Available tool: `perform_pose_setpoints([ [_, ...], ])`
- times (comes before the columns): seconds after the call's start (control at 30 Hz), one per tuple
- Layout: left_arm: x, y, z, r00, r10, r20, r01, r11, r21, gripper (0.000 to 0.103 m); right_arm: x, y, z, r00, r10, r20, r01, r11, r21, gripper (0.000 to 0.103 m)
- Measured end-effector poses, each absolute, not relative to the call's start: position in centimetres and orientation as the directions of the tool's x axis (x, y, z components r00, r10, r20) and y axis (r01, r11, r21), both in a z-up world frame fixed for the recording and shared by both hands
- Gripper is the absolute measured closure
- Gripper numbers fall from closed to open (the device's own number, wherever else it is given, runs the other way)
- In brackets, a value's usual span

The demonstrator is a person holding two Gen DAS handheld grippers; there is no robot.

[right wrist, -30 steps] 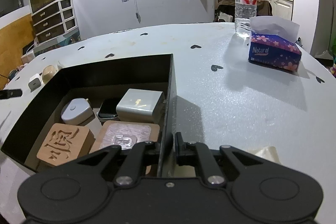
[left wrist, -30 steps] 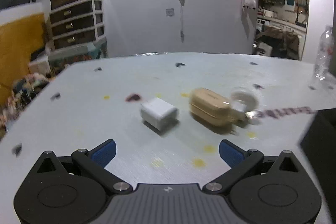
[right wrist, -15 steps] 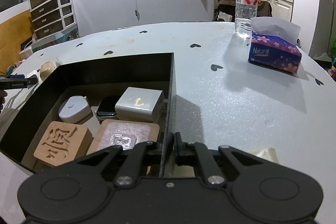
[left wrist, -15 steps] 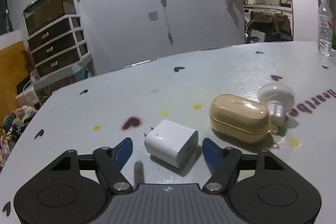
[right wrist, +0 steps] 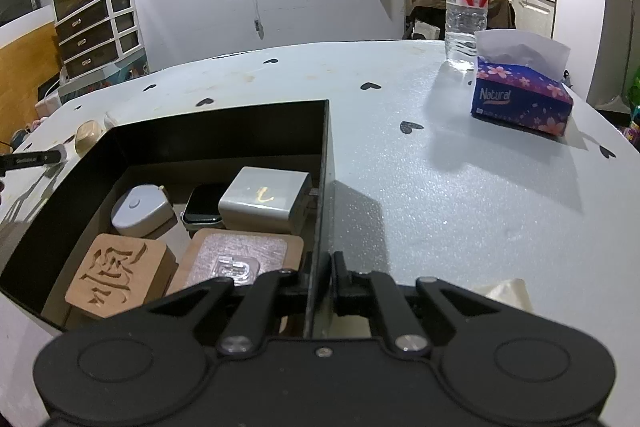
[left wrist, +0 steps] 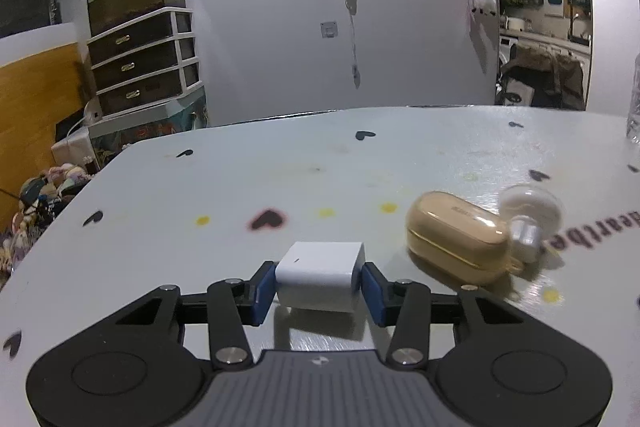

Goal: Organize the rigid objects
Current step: 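Grasp the white charger cube with the left tool, then carry the charger cube into the black box and open the left tool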

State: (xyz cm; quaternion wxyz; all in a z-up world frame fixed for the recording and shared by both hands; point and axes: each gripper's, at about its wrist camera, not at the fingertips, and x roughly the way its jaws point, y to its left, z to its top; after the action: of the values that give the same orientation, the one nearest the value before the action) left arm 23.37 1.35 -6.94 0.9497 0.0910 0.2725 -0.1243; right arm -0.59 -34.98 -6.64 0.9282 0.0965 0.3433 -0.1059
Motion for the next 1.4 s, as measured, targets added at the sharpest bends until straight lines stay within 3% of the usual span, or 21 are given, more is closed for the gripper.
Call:
perform_pose_setpoints([
  [0.23,18.7,0.7,-5.4,0.8,-0.267,-0.538,0.333,0.942,0.029,0.058,-0.6,-35.1,-6.7,0.74,-0.133,-0.659,0.272,0.956,0.113,0.096],
  [0.67,10.9,-5.1,-1.2,0.682,-0.563,-0.467,0.584,0.803,-0.115,0.06,-0.6,-35.2,-6.7,0.745,-0.128,-0.655,0.274,0.953,0.126,0.096],
  [0.9,8.7,-10.5,-0.9,0.59,-0.657,-0.469,0.717,0.694,-0.071,0.06,-0.7,-35.1,-6.7,0.747,-0.125,-0.652,0.272,0.953,0.129,0.096],
  [1.17,9.9,-16.2,-1.7,0.555,-0.675,-0.486,0.762,0.647,-0.027,0.061,-0.8,-35.2,-6.7,0.75,-0.118,-0.65,0.269,0.953,0.138,0.095],
  [1.4,9.7,-19.3,-4.0,0.526,-0.644,-0.555,0.794,0.606,0.049,0.061,-0.8,-35.2,-6.8,0.752,-0.115,-0.649,0.267,0.953,0.141,0.095],
])
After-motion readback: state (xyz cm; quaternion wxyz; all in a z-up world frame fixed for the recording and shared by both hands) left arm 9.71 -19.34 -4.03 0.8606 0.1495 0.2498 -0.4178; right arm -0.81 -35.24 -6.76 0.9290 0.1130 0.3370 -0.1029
